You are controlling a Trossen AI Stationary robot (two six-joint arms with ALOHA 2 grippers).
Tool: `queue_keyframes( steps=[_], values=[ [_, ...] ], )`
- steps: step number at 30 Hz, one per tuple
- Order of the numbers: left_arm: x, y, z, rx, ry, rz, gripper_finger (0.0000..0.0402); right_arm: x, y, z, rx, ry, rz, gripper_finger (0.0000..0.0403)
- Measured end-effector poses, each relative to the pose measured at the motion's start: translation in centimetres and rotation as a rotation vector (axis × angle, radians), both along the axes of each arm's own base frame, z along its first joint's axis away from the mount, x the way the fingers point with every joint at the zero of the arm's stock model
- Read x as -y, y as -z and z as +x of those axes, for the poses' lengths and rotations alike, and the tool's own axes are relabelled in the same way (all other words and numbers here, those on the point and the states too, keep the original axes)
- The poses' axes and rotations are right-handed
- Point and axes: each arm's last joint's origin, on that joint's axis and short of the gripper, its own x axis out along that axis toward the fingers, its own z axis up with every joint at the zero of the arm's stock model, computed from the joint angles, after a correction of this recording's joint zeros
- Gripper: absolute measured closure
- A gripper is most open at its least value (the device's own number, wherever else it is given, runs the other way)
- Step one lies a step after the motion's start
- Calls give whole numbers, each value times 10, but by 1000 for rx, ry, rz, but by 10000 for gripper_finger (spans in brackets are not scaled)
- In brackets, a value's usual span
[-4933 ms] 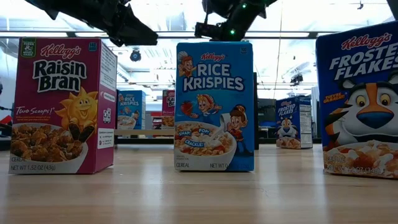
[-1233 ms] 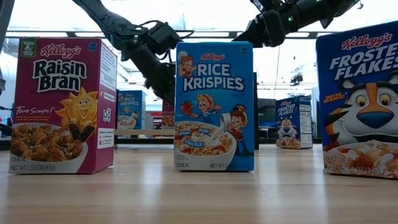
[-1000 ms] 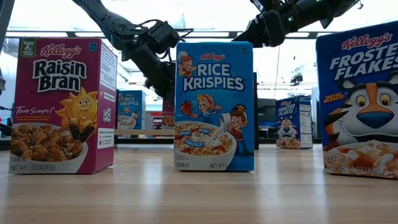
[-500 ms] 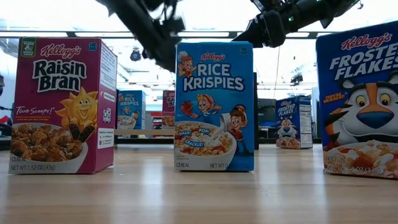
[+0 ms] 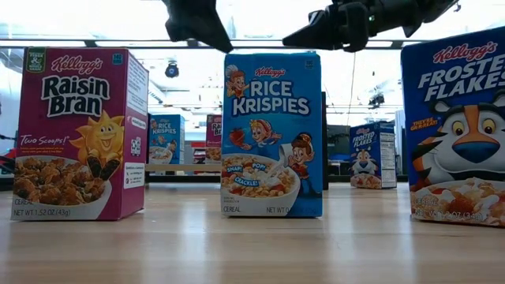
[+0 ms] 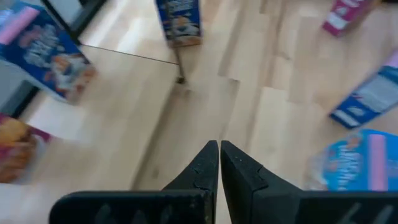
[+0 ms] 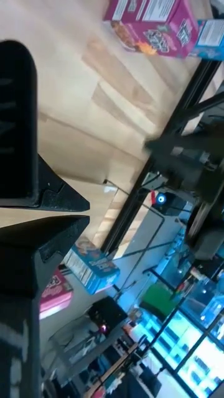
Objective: Stack cereal on shelf
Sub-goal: Put the bottom light blue cereal box on the shelf aligned with the light blue cereal box
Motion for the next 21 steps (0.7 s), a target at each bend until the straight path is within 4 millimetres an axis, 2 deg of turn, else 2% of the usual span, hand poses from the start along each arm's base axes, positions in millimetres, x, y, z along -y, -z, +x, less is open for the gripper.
queue_keyframes(
  steps=[5, 10, 16, 21],
  values=[
    [19, -1, -1, 13, 16, -84, 402, -2, -3, 0, 23, -58, -7, 390],
    [25, -9, -5, -27, 45, -204, 384, -5, -7, 0, 66, -161, 1, 390],
    [31, -12, -17, -179, 14, -393, 327, -5, -7, 0, 80, -165, -4, 390],
    [55, -13, -26, -229, 26, -508, 257, -5, -7, 0, 79, -165, -6, 390]
  ],
)
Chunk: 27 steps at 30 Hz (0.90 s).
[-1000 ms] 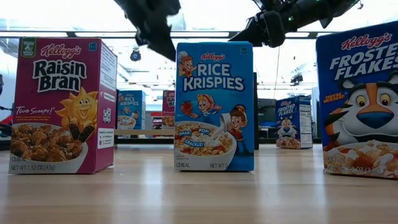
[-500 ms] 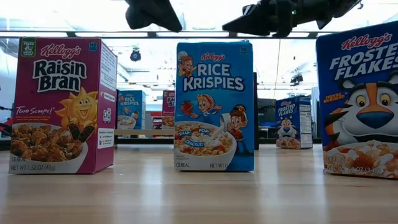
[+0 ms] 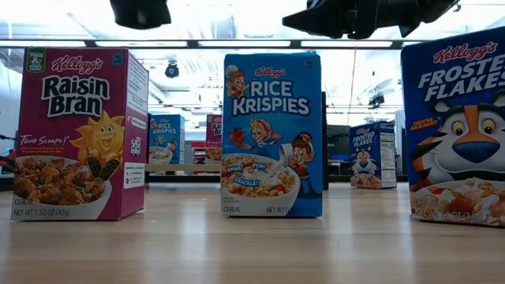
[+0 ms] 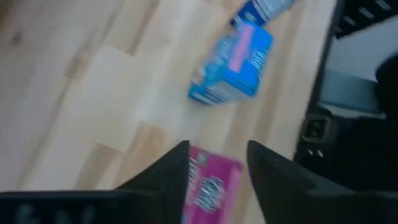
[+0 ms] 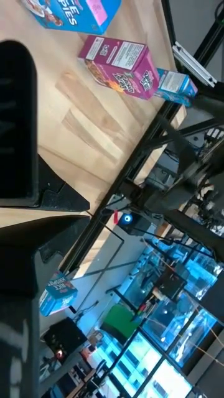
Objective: Stack cereal on shelf
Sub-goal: Put the bottom light blue cereal box on the shelf aligned with the light blue cereal box
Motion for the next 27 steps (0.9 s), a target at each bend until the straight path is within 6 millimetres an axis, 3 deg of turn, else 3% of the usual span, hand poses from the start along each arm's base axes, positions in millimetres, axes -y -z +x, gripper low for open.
queue_keyframes(
  steps=[7, 11, 19, 23, 27],
  values=[
    [36, 5, -13, -40, 8, -40, 136, 0, 0, 0, -1, 2, 0, 390],
    [50, 12, -14, -74, 7, -24, 96, 0, 0, 0, 1, 2, -3, 390],
    [65, 10, -11, -199, -29, -81, 102, 0, -1, -1, 7, 2, -8, 390],
    [74, 5, -16, -375, -105, -174, 115, 0, -1, -1, 2, 3, -2, 390],
    [92, 2, -27, -470, -125, -159, 120, 0, -1, -1, -1, 4, 7, 390]
  ],
)
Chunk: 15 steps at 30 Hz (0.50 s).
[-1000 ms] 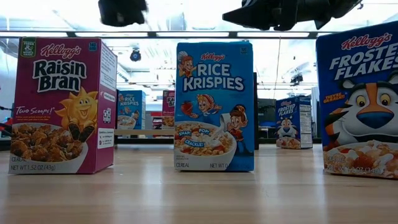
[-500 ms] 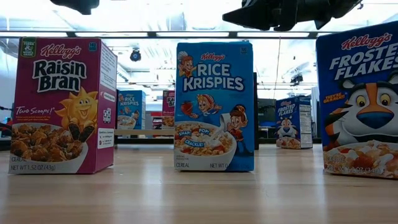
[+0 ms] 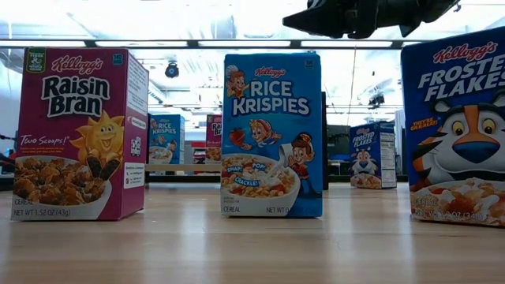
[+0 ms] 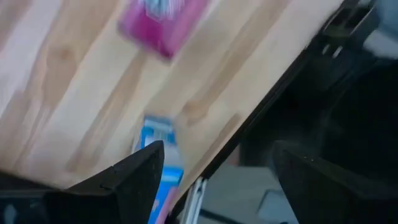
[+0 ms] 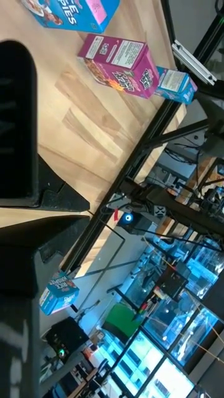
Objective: Stack cereal on shelf
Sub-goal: Put the bottom light blue cereal box on the shelf aligned with the light blue cereal box
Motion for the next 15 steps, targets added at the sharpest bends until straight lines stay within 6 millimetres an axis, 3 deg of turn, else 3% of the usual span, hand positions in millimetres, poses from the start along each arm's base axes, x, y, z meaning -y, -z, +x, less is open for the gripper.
queue_keyframes(
  steps=[9, 15],
  values=[
    [52, 19, -41, -154, 62, 70, 121, 0, 0, 0, -5, 1, 11, 390],
    [67, 27, -56, -173, 108, 127, 121, 0, 0, 0, -1, 5, 37, 390]
  ],
)
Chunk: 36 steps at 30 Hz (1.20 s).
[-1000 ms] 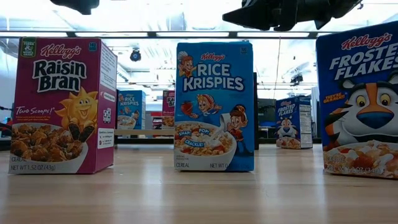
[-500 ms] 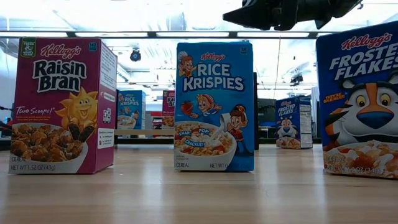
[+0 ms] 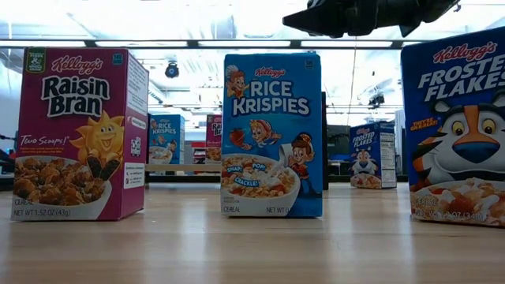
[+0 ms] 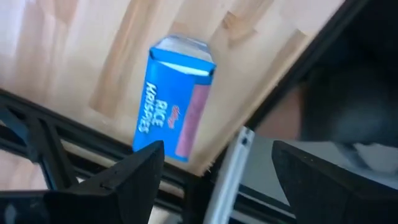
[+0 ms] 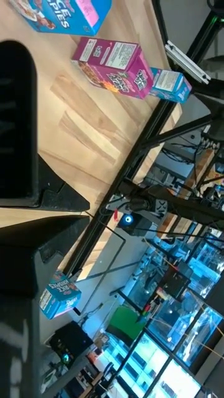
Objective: Stack cereal on shelf
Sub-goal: Put the bottom light blue cereal box on the shelf aligned with the light blue cereal box
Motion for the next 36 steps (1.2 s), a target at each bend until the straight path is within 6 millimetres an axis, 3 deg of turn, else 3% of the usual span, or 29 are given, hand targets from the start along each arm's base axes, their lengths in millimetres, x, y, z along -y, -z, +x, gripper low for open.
queue_keyframes(
  steps=[8, 36],
  values=[
    [11, 19, -13, -27, 141, 173, 123, 0, 3, 0, -35, 5, 41, 390],
    [12, 23, -16, 77, 111, 270, 135, -6, 4, 0, -53, -14, 53, 390]
  ],
)
